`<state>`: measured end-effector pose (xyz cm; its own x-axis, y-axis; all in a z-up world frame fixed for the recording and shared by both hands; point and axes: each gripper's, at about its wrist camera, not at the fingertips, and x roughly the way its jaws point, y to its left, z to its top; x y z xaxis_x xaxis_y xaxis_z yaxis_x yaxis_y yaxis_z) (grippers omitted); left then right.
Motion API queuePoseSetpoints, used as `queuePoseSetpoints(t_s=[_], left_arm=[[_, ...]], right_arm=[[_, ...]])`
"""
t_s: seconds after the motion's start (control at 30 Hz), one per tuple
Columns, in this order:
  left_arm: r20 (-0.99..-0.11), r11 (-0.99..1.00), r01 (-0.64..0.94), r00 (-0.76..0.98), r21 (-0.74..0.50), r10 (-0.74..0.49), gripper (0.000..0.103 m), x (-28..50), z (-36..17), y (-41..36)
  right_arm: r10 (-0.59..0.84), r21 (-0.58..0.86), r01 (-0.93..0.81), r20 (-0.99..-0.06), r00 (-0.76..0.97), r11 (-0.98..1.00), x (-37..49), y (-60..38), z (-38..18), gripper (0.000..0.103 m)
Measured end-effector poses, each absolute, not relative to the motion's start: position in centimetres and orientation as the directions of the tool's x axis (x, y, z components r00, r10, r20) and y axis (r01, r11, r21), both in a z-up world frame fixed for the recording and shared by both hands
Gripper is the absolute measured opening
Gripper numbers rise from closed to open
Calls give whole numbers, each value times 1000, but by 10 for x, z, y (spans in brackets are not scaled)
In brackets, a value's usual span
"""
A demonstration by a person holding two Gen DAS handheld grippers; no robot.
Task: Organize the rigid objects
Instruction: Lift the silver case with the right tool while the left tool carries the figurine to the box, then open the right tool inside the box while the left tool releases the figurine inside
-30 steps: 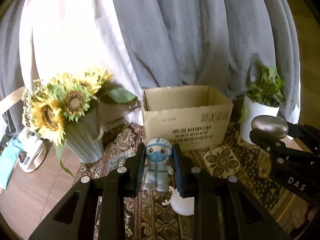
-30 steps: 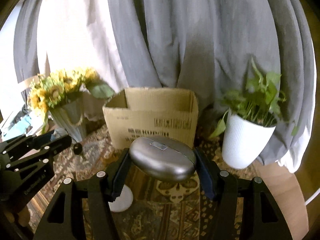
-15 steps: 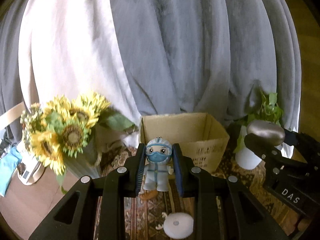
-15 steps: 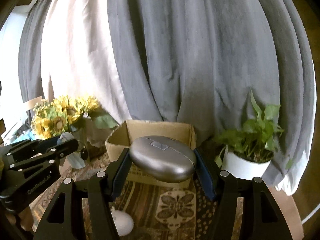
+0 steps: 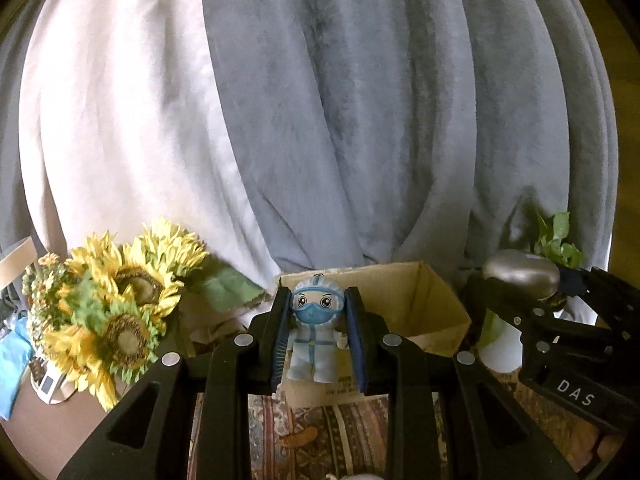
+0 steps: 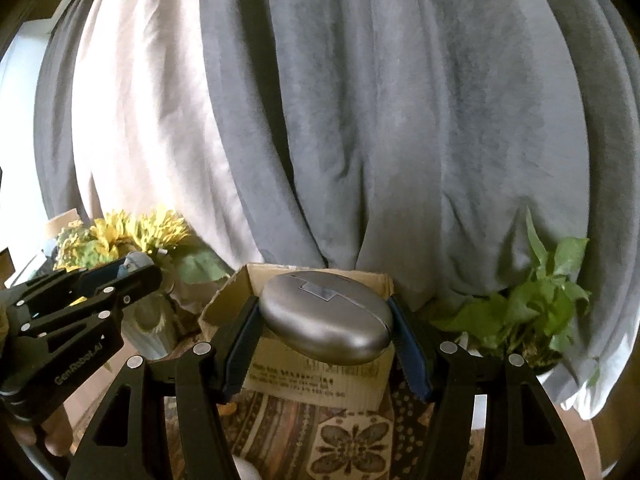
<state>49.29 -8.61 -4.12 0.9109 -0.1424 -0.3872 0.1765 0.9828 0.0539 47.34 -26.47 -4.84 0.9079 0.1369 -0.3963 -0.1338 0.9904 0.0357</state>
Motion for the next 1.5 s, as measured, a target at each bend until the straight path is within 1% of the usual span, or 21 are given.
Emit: queuePoseSetpoints(t_s=[0.23, 0.4, 0.57, 0.87, 1.17, 1.27, 1.33, 1.37, 1.4, 1.5], left_arm=[[-406, 982, 186, 901, 45, -152, 27, 526, -32, -88], [-448, 974, 217, 879, 65, -166, 27, 555, -29, -97], [-488, 967, 234, 859, 101, -157, 27, 581, -30, -106], [-617, 959, 274, 768, 72, -173, 27, 632, -48, -114], [-750, 959, 282, 641, 33, -163, 27, 674, -80, -117], [-781, 957, 289, 601, 14, -170, 27, 684, -89, -117], [-792, 959, 282, 588, 12, -163, 29, 684, -94, -116], [-796, 960, 279, 584, 12, -159, 33, 684, -95, -116], [-798, 963, 270, 583, 12, -154, 41, 683, -96, -115], [-788, 966, 256, 600, 28, -136, 49, 676, -95, -113]], right_arm=[[151, 37, -149, -424, 893, 988, 509, -267, -42, 64], [152, 30, -155, -445, 883, 987, 533, -269, -40, 64], [154, 34, -159, -495, 855, 987, 563, -272, -46, 64], [202, 95, -184, -635, 746, 978, 617, -279, -69, 64], [217, 107, -206, -737, 640, 973, 653, -276, -94, 64], [217, 108, -211, -765, 606, 971, 663, -274, -103, 64], [225, 118, -214, -779, 586, 970, 667, -274, -108, 64], [223, 119, -212, -784, 580, 970, 668, -274, -110, 65], [218, 115, -210, -787, 577, 971, 668, -273, -111, 68], [195, 98, -197, -800, 568, 976, 670, -273, -113, 71]])
